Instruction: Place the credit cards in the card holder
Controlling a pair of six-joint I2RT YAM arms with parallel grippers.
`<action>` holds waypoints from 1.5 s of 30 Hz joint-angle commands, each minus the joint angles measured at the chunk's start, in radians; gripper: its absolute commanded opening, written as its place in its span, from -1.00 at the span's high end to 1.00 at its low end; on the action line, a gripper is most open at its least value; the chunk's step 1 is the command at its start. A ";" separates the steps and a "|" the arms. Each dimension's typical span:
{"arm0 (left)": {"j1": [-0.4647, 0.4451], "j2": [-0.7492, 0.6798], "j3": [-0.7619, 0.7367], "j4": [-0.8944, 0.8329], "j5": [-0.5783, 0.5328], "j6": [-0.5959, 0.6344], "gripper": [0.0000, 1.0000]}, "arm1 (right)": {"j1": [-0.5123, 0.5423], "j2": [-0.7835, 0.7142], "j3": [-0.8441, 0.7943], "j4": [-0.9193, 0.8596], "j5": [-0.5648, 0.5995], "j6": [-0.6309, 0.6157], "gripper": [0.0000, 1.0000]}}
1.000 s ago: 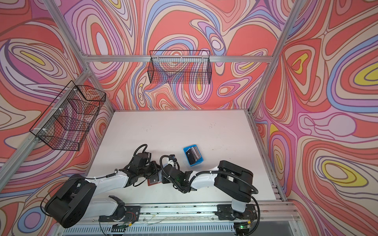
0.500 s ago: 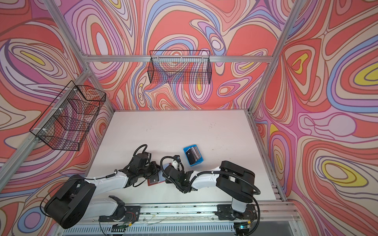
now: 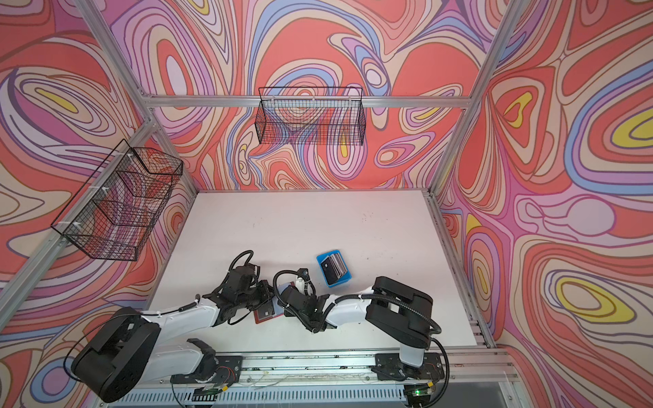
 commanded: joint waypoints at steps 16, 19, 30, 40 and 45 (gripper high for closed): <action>0.006 -0.465 0.084 -0.661 -0.212 0.032 0.28 | 0.006 -0.058 0.001 -0.025 0.003 -0.049 0.57; 0.006 -0.519 0.032 -0.677 -0.223 0.023 0.25 | 0.006 -0.041 0.015 -0.029 -0.005 -0.050 0.58; 0.008 -0.536 -0.066 -0.617 -0.201 0.003 0.26 | 0.006 0.034 0.041 -0.023 -0.036 -0.054 0.61; 0.007 -0.465 -0.103 -0.523 -0.174 0.003 0.28 | 0.002 0.045 0.021 0.068 -0.129 -0.042 0.62; 0.007 -0.449 -0.103 -0.515 -0.180 0.008 0.29 | -0.028 0.049 -0.059 0.270 -0.251 0.016 0.62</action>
